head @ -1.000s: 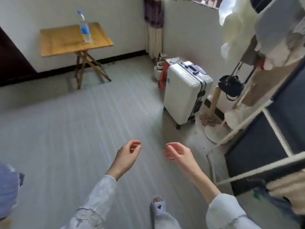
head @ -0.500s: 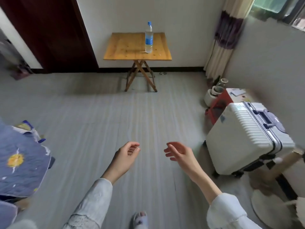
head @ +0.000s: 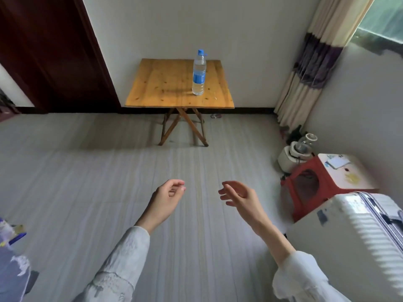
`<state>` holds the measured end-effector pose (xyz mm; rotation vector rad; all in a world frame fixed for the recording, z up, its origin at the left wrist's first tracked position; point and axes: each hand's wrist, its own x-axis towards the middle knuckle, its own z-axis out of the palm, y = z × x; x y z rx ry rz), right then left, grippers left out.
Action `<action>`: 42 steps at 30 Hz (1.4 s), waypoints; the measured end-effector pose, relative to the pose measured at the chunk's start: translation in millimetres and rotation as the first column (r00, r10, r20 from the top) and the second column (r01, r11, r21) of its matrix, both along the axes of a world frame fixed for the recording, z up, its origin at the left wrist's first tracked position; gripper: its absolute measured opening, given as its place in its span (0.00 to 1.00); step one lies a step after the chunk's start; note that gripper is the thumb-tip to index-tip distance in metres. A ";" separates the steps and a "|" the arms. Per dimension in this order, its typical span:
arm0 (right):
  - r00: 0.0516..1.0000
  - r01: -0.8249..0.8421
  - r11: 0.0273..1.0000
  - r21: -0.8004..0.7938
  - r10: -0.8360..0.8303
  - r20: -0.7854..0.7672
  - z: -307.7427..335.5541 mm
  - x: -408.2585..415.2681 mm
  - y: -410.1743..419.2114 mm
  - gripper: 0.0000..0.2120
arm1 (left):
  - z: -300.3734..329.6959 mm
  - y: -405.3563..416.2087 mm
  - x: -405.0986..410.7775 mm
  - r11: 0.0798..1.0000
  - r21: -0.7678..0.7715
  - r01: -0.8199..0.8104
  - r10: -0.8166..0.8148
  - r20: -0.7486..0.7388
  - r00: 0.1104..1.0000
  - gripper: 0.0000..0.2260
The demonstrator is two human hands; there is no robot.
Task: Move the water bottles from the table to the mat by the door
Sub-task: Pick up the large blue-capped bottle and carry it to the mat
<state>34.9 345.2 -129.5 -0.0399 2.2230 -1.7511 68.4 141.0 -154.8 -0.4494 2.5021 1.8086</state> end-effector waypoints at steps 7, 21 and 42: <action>1.000 0.018 1.000 0.024 -0.018 0.008 -8.7 -150.6 -29.2 0.07 | -15.4 -29.7 -143.0 1.000 0.019 0.014 -0.015 0.035 0.999 0.05; 0.995 -0.066 0.998 0.017 0.067 -0.067 -1.1 -478.1 -88.9 0.05 | -2.5 -95.0 -450.4 0.999 -0.025 -0.039 0.038 -0.026 0.999 0.06; 0.998 0.054 0.961 0.272 -0.058 0.005 -94.4 -852.4 -222.2 0.25 | -73.6 -213.1 -866.3 0.989 -0.034 0.143 -0.136 0.143 0.980 0.26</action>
